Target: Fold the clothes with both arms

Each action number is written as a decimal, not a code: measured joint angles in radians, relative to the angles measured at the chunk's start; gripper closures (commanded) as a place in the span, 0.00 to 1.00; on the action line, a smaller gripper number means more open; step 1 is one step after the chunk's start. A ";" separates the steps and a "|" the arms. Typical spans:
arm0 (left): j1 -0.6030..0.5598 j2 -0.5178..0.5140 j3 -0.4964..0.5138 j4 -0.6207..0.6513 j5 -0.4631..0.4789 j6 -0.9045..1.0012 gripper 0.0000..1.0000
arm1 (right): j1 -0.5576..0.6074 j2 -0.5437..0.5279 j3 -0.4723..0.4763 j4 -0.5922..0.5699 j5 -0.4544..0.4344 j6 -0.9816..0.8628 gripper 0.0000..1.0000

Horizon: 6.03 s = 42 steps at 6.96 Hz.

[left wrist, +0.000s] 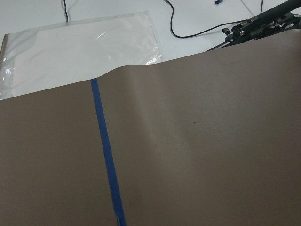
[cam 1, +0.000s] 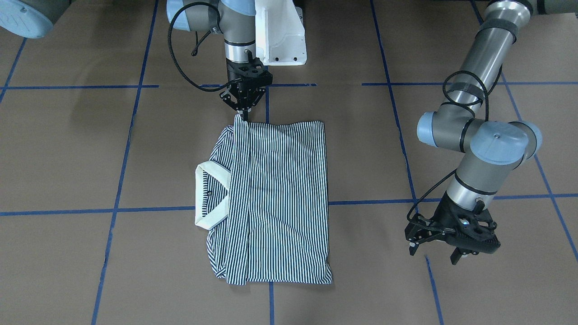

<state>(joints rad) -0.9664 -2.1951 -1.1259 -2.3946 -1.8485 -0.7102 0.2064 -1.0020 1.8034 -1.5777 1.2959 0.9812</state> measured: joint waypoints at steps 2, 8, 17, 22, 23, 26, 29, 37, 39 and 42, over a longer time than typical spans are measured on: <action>0.004 0.000 -0.007 0.000 0.000 -0.002 0.00 | 0.006 -0.053 0.045 0.000 -0.003 0.001 1.00; 0.022 0.001 -0.019 -0.001 0.000 -0.018 0.00 | -0.023 -0.205 0.137 0.002 -0.014 0.131 0.00; 0.028 0.002 -0.020 -0.001 0.000 -0.020 0.00 | 0.086 -0.077 0.024 -0.002 0.030 0.049 0.51; 0.032 0.002 -0.019 -0.001 0.000 -0.019 0.00 | 0.118 0.000 -0.077 -0.002 0.040 0.040 0.54; 0.033 0.002 -0.019 -0.002 0.000 -0.019 0.00 | 0.117 0.010 -0.091 -0.003 0.040 0.041 0.54; 0.035 0.003 -0.019 -0.002 0.000 -0.020 0.00 | 0.111 0.017 -0.100 -0.032 0.041 0.041 0.54; 0.035 0.003 -0.018 0.000 0.000 -0.020 0.00 | 0.110 0.019 -0.099 -0.049 0.051 0.040 0.54; 0.035 0.002 -0.019 0.000 0.000 -0.019 0.00 | 0.111 0.005 -0.091 -0.066 0.058 0.033 0.64; 0.036 0.002 -0.019 0.000 0.000 -0.020 0.00 | 0.122 0.000 -0.087 -0.067 0.059 0.029 0.64; 0.037 0.002 -0.019 0.000 0.000 -0.020 0.00 | 0.130 -0.067 -0.036 -0.069 0.059 0.028 0.64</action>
<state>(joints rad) -0.9296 -2.1936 -1.1453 -2.3946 -1.8485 -0.7299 0.3367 -1.0692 1.7674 -1.6462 1.3549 1.0094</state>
